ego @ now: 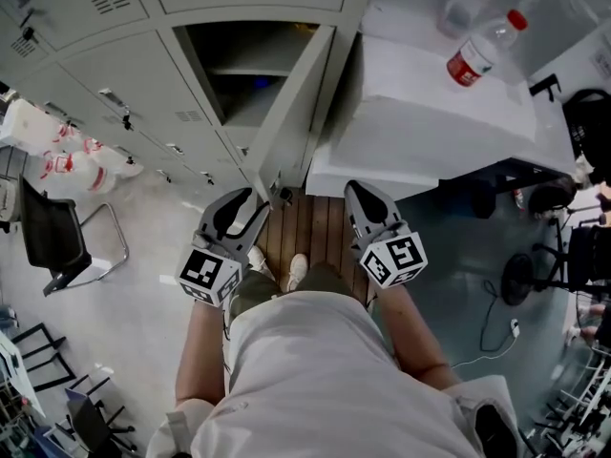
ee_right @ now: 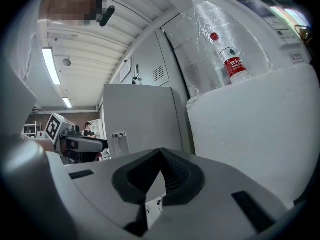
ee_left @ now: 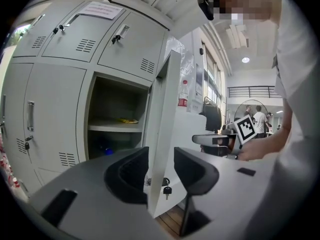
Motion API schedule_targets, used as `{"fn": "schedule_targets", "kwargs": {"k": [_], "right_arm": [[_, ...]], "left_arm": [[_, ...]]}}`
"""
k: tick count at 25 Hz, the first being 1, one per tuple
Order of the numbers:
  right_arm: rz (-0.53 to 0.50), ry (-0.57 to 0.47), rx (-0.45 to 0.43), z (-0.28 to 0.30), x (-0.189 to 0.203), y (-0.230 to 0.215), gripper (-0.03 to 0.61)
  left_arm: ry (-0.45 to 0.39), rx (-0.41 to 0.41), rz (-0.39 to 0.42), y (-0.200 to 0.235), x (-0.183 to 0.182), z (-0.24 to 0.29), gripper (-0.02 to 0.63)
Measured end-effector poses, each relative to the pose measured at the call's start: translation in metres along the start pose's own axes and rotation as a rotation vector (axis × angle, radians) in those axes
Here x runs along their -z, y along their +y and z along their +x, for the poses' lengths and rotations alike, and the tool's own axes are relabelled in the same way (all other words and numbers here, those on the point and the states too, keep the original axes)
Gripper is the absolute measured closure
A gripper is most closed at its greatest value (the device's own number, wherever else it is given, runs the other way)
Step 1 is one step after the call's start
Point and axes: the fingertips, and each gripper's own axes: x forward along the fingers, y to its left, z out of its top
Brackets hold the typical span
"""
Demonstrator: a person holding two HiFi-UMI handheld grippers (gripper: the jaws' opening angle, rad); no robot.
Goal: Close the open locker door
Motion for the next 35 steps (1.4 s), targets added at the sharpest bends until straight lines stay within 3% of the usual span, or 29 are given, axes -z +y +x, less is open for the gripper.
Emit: {"fn": "schedule_targets", "kwargs": {"k": [20, 35], "right_arm": [[0.009, 0.036, 0.148, 0.013, 0.007, 0.006, 0.566], [0.005, 0.017, 0.207, 0.068, -0.001, 0.033, 0.566]], "left_arm": [[0.017, 0.198, -0.036, 0.02, 0.008, 0.018, 0.488], [-0.022, 0.208, -0.028, 0.099, -0.002, 0.009, 0.509]]}}
